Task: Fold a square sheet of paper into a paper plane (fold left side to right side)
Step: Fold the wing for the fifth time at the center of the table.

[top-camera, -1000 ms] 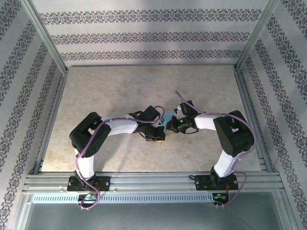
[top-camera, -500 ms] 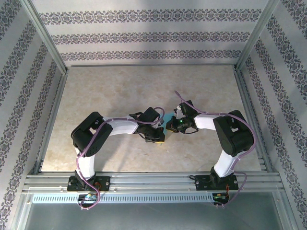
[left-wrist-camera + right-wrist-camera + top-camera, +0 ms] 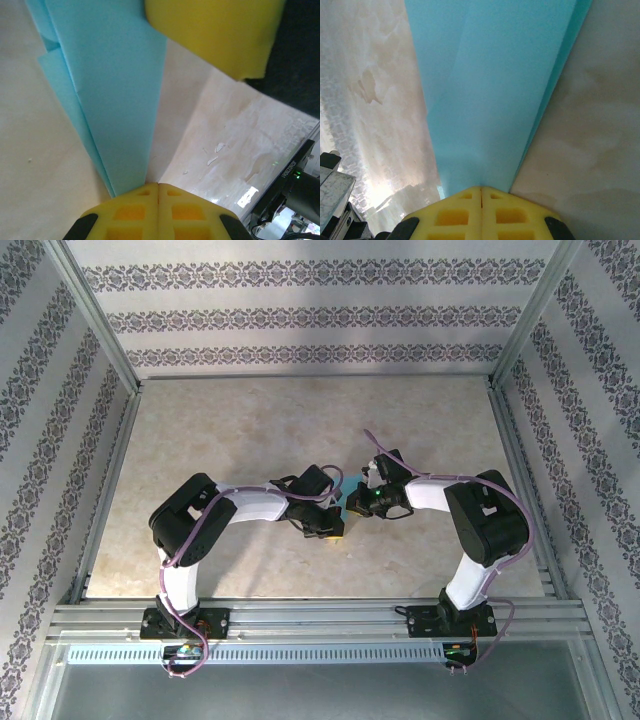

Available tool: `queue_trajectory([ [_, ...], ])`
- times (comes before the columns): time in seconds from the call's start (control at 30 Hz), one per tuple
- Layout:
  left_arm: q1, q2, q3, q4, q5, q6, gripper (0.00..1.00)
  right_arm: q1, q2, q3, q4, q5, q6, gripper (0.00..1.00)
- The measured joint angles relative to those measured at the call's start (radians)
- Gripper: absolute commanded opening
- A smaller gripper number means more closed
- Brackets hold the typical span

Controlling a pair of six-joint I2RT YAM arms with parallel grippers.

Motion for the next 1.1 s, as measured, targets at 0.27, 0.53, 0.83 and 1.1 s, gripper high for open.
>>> queue_trajectory([
  [0.27, -0.001, 0.0, -0.011, 0.014, 0.0, 0.0, 0.0, 0.0, 0.0, 0.002, -0.004, 0.0, -0.004, 0.0],
  [0.53, -0.001, -0.014, -0.045, 0.053, 0.0, 0.012, 0.0, 0.0, 0.002, 0.006, -0.011, 0.0, -0.006, 0.0],
  [0.83, -0.003, -0.065, -0.126, 0.092, 0.0, 0.03, 0.0, 0.011, 0.003, 0.006, -0.011, 0.0, -0.006, 0.0],
  [1.1, -0.017, -0.113, -0.187, 0.096, 0.002, 0.042, 0.0, 0.011, 0.006, 0.015, -0.024, 0.0, -0.007, 0.0],
])
